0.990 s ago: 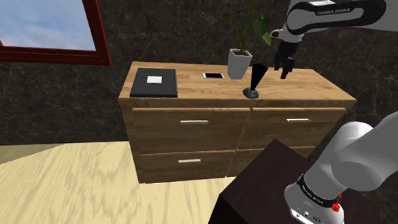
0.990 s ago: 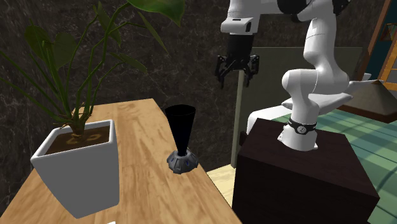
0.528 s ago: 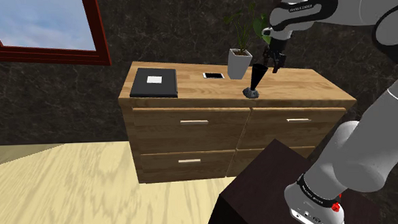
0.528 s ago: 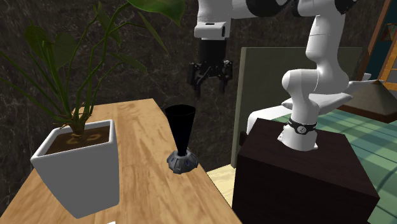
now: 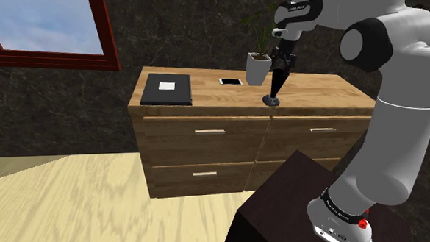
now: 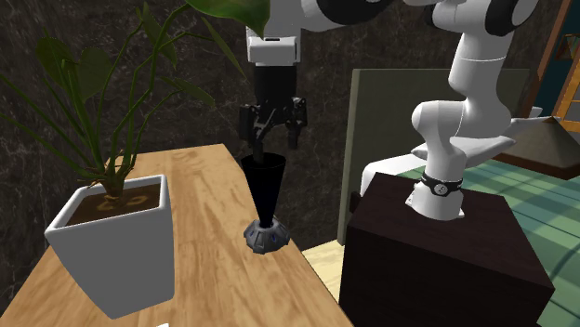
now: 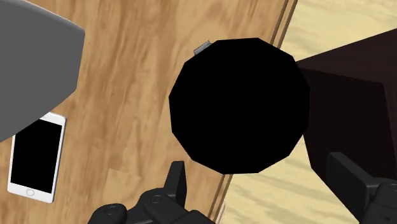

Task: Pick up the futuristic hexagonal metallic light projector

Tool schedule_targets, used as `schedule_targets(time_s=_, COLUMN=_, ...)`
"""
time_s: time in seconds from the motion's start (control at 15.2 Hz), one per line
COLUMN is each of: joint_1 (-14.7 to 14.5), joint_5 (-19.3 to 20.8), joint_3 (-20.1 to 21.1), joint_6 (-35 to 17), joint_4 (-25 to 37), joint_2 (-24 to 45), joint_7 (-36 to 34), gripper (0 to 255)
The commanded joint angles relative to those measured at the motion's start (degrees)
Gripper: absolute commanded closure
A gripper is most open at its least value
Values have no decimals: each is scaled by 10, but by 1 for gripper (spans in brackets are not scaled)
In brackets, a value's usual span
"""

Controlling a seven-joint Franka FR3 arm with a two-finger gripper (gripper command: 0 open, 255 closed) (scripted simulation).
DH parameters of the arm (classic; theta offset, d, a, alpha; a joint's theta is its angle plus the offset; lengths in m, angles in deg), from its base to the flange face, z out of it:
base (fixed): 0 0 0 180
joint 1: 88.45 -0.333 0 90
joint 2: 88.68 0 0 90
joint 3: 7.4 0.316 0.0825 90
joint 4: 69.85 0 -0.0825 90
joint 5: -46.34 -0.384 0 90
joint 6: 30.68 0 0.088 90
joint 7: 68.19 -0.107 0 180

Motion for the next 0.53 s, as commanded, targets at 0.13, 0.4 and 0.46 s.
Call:
schedule_targets(time_s=0.13, joint_1=5, joint_5=-12, joint_3=6, joint_6=-21, joint_4=-10, joint_2=14, joint_7=12, gripper=0)
schedule_targets(time_s=0.4, joint_1=4, joint_5=-17, joint_3=8, joint_6=-46, joint_4=-31, joint_2=20, joint_7=15, gripper=0)
schedule_targets(time_s=0.46, joint_1=4, joint_5=-17, joint_3=8, joint_6=-46, joint_4=-31, joint_2=20, joint_7=15, gripper=0)
